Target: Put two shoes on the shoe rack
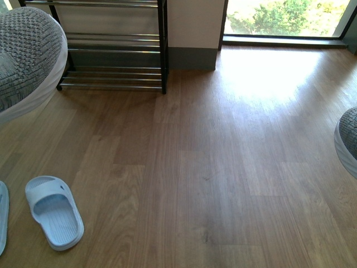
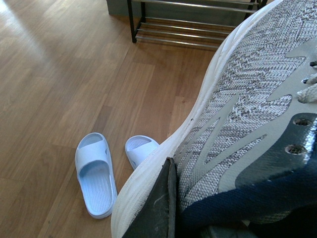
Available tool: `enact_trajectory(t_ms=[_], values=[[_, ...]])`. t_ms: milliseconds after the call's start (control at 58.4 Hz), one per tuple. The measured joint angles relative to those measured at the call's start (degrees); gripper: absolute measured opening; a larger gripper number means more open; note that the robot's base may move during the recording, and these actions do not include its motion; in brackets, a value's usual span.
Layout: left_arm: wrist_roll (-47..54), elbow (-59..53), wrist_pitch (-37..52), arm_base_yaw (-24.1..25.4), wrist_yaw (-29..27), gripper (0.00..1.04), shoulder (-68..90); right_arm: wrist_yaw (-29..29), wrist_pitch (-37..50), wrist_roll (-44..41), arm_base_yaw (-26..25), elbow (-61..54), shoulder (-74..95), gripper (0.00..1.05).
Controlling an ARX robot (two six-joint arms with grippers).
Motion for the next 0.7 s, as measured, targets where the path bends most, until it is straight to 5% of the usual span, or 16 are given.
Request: enact_trajectory(t_ms=[702], values=[[0.0, 0.02, 0.0, 0.0, -0.17, 0.02, -0.02, -0.04, 0.0, 0.0, 0.0, 0.0, 0.0, 0.01]])
